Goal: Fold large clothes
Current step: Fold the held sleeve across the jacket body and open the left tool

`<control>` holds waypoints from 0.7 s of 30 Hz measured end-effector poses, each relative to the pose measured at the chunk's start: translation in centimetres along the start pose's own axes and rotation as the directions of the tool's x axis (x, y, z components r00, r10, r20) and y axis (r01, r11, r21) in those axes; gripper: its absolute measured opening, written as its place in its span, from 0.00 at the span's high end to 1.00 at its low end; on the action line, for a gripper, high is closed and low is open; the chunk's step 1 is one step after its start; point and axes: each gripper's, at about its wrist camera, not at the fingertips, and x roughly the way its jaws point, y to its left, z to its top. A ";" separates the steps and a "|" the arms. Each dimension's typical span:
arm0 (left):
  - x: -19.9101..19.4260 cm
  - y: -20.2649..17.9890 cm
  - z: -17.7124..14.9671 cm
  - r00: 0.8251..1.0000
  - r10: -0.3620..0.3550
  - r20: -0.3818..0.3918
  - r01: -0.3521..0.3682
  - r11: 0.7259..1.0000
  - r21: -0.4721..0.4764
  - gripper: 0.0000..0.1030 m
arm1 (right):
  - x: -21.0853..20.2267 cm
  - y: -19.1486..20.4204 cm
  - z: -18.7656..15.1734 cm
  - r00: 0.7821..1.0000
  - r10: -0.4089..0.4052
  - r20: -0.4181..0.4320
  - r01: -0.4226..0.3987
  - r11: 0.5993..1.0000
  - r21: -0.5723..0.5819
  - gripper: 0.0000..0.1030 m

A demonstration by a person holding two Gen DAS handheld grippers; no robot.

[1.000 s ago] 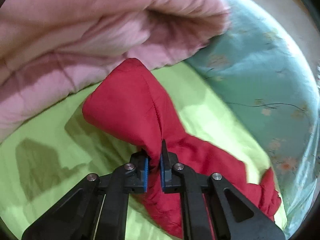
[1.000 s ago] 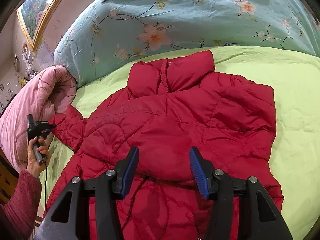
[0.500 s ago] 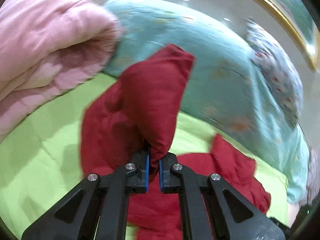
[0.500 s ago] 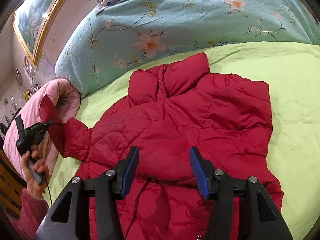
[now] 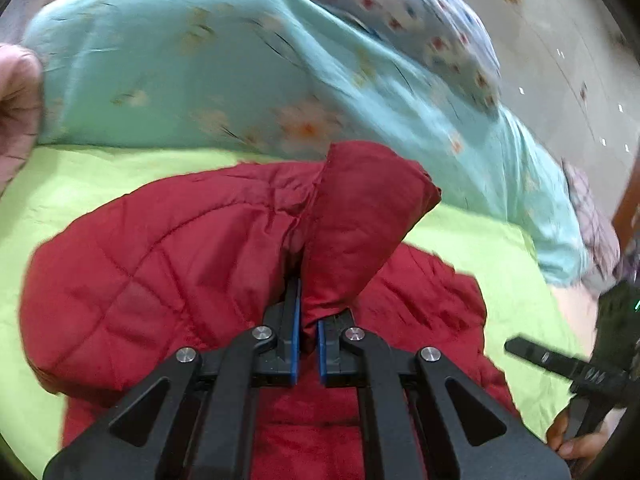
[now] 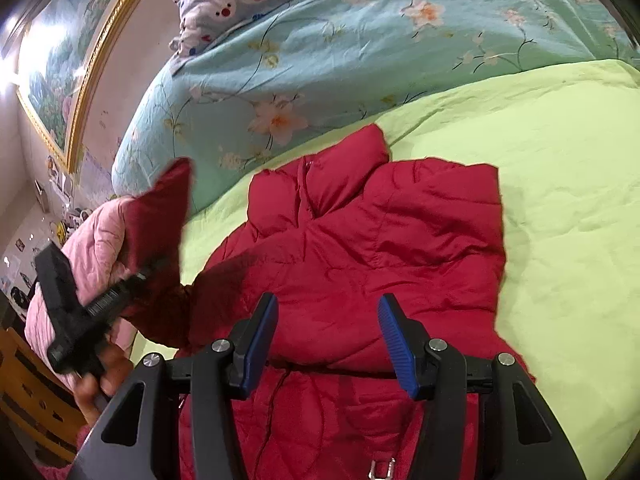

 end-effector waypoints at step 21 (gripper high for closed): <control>7.5 -9.8 -6.2 0.981 -0.002 -0.194 0.041 0.979 0.201 0.96 | -0.5 -5.1 2.2 0.998 0.059 0.027 -0.062 0.983 0.171 0.47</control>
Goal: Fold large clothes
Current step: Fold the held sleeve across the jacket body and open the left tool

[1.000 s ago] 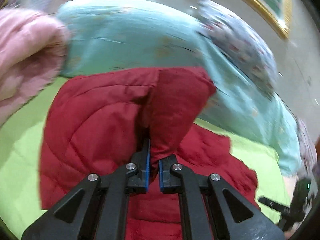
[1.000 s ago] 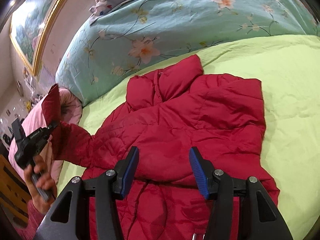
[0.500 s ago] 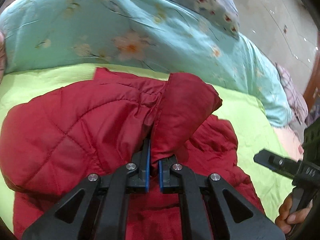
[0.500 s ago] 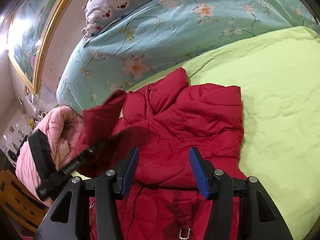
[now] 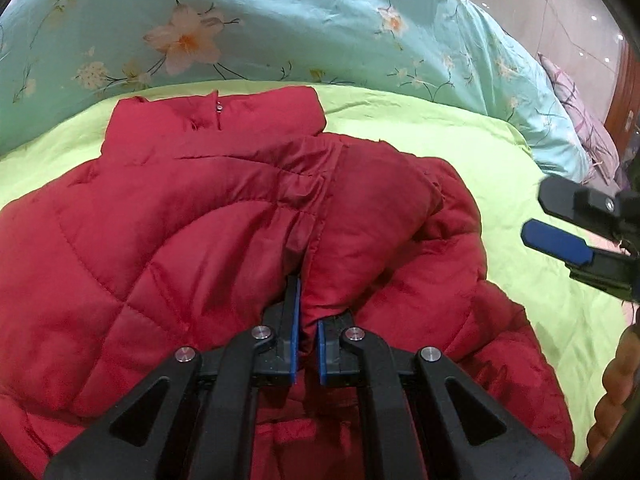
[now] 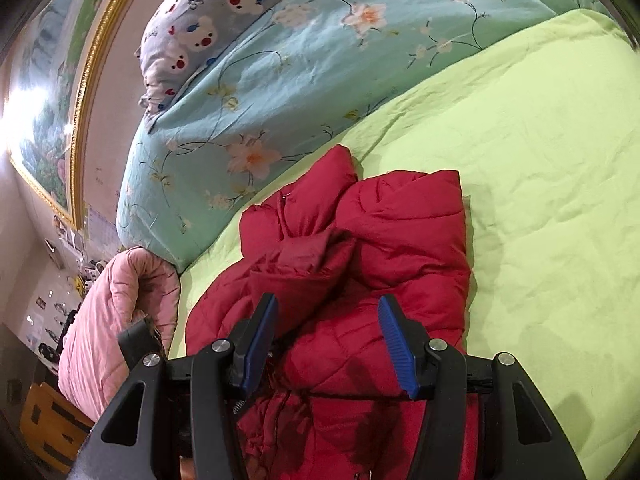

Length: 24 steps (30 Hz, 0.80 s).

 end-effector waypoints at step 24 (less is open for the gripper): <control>-1.8 -0.5 -1.7 0.995 -0.064 -0.078 0.069 0.995 0.067 0.55 | 7.1 1.2 -0.5 0.989 0.017 -0.150 -0.007 0.998 0.062 0.40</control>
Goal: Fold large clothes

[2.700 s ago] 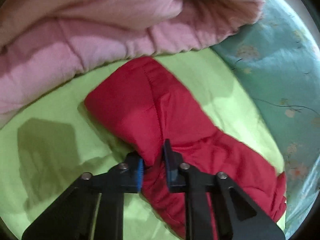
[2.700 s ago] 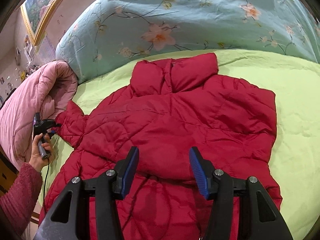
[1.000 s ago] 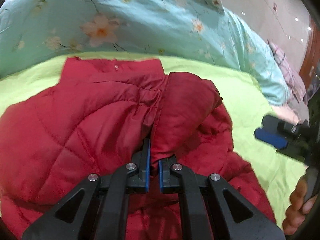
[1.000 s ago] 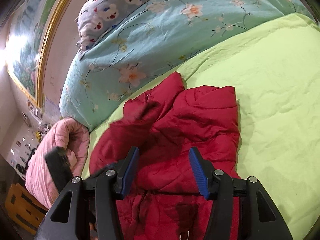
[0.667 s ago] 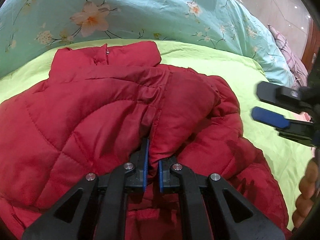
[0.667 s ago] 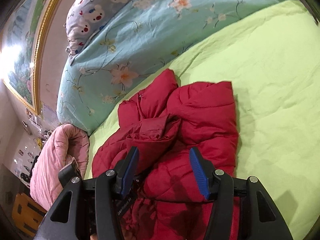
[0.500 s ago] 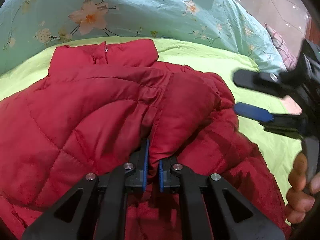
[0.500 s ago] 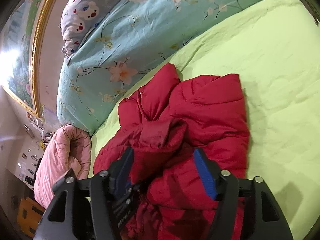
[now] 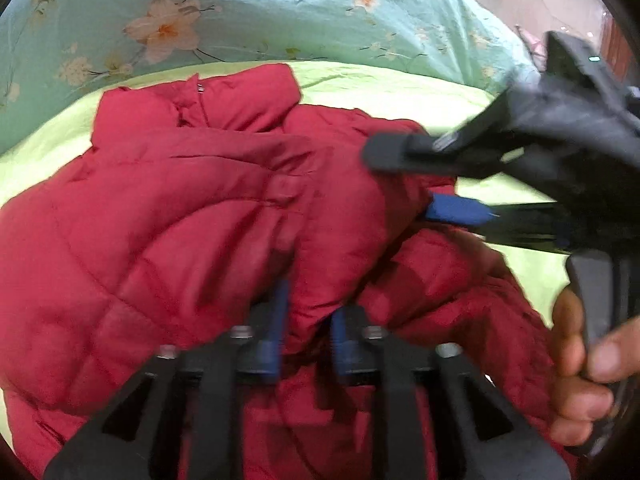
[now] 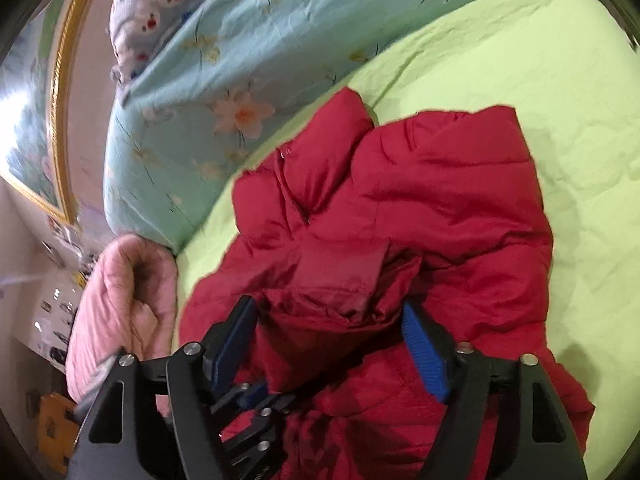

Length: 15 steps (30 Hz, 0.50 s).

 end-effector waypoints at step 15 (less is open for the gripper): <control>-10.6 8.4 -3.0 0.990 0.044 0.136 -0.030 0.994 -0.104 0.20 | -3.9 -0.8 3.2 0.992 -0.044 0.118 0.050 0.998 -0.050 0.93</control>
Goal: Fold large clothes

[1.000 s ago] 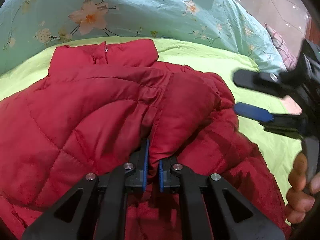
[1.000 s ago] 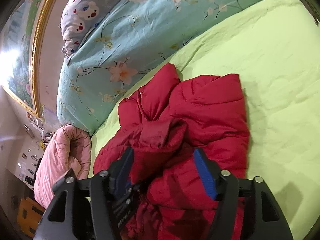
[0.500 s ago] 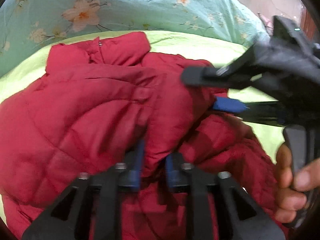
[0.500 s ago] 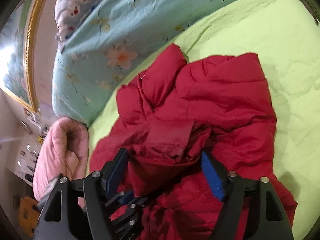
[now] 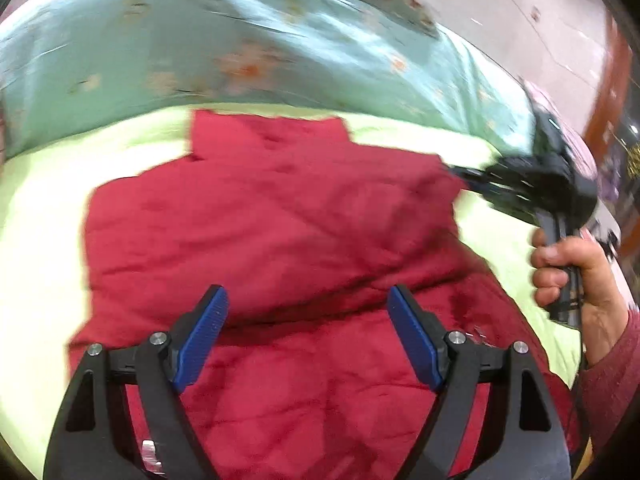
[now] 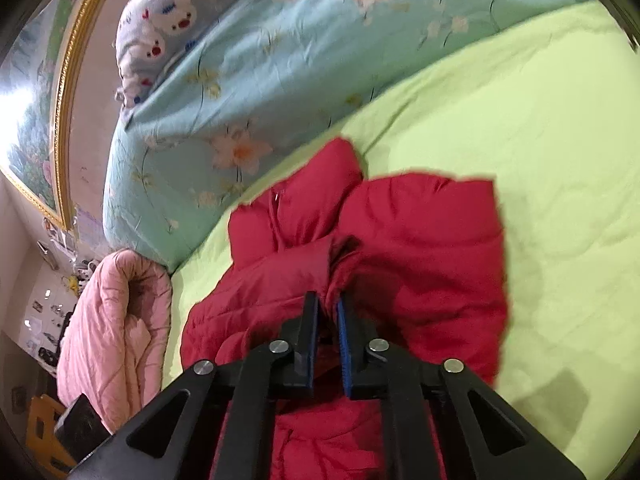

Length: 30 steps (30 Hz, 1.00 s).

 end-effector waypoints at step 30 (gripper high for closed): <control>10.2 10.5 0.8 0.975 0.096 -0.199 -0.125 0.982 -0.141 0.20 | 10.1 2.4 -5.2 0.953 -0.225 -0.202 0.183 0.961 -0.207 1.00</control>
